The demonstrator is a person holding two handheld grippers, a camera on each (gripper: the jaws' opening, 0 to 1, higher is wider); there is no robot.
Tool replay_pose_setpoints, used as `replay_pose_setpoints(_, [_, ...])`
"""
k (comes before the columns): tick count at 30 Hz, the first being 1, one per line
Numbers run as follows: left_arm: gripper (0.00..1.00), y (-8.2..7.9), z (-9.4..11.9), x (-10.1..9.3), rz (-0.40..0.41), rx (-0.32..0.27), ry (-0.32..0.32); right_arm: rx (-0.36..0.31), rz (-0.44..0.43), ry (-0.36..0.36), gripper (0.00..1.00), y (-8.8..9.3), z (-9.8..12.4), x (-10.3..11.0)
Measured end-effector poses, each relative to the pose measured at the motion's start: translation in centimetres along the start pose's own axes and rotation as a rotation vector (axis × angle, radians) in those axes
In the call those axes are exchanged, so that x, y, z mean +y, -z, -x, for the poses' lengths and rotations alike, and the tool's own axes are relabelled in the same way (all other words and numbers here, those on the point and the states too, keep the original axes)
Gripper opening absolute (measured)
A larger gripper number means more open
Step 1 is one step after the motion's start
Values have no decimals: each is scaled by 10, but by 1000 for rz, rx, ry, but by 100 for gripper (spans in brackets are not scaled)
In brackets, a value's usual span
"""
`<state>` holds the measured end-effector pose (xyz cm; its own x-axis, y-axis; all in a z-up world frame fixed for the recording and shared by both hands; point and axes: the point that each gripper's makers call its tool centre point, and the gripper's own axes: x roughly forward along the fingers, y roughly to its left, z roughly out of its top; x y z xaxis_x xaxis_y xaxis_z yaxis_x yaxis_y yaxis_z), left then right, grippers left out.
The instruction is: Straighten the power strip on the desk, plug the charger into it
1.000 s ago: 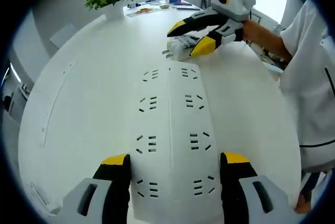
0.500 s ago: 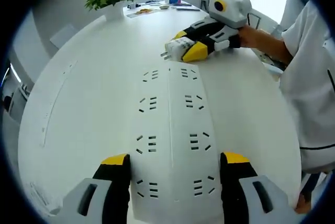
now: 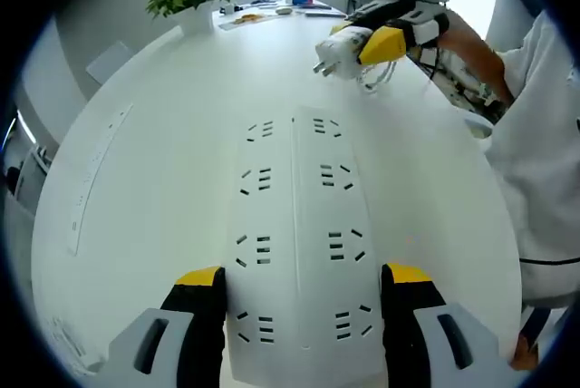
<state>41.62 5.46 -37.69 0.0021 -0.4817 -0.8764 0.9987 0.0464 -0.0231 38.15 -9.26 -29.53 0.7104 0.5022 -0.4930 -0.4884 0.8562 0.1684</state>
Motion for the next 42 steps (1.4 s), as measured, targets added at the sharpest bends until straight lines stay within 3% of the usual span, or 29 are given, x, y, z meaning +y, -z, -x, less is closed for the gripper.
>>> replay_pose_setpoints(3, [70,0,0,0,-1,0,0,95,9,-15,26,5,-13,15])
replay_pose_setpoints(8, [70,-1,-1,0,-1,-2,0,151,3,27,26,9,-31,13])
replay_pose_setpoints(20, [70,-2,-1,0,-6,-1,3,254,-43,101,26,14,-35,12])
replay_pose_setpoints(25, [70,-2,-1,-1,-7,-3,3,339,-54,150,26,22,-32,16])
replay_pose_setpoints(30, [70,-2,-1,0,-10,-8,5,358,-92,150,26,25,-32,15])
replay_pose_setpoints(36, [70,-2,-2,-1,-18,-21,11,417,-68,179,26,28,-30,17])
replay_pose_setpoints(42, [71,-2,-2,-2,-23,-23,13,429,-55,205,26,17,-36,16])
